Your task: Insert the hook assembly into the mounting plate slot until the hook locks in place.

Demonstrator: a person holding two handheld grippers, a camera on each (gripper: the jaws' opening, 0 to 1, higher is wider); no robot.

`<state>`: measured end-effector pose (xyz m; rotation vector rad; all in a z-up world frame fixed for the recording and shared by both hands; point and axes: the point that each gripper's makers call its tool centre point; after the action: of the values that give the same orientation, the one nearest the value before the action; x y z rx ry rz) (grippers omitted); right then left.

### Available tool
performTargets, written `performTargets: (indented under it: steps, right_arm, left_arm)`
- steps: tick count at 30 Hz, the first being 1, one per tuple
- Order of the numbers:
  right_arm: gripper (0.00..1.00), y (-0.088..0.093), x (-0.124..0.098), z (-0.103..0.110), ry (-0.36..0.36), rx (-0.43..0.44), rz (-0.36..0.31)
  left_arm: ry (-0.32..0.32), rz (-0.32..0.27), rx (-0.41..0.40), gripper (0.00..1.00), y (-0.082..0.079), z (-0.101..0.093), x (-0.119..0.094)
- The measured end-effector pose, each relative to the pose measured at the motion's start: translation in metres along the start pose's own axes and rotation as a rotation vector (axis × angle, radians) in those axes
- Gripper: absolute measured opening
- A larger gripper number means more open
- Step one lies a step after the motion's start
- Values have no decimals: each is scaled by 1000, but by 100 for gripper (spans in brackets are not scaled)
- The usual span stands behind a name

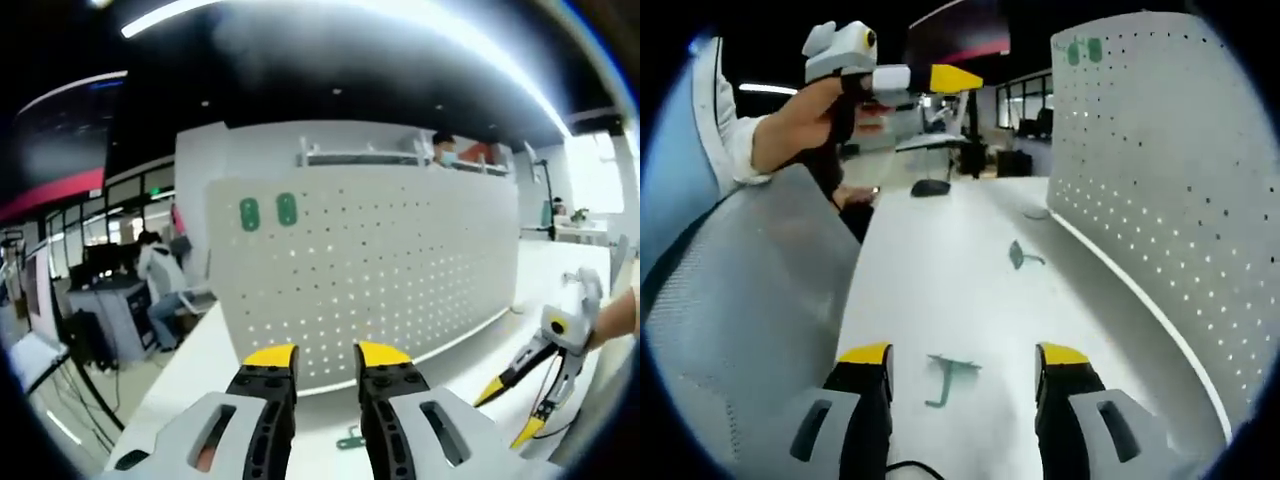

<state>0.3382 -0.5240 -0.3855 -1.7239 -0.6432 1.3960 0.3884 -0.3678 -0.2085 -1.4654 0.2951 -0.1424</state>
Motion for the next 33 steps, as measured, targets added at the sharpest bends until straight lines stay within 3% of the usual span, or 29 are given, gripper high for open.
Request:
performTargets:
  steps: [14,33]
  right_arm:
    - [42,12,19,10,-38,-97,44]
    - [12,16,28,11,-40,-164,66]
  left_arm:
    - [8,7,-13,18,4,-1,-1]
    - [8,7,-13,19,4,-1,-2]
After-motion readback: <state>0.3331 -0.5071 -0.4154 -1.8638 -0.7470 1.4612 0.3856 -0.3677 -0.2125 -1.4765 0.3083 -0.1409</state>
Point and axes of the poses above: the point that each gripper's makers call its tool centre point, and the gripper's own axes: x roughly forward along the fingers, z roughly to its left, y roughly out of its underside, and after that the axes turned 8 degrees about y, right-handed
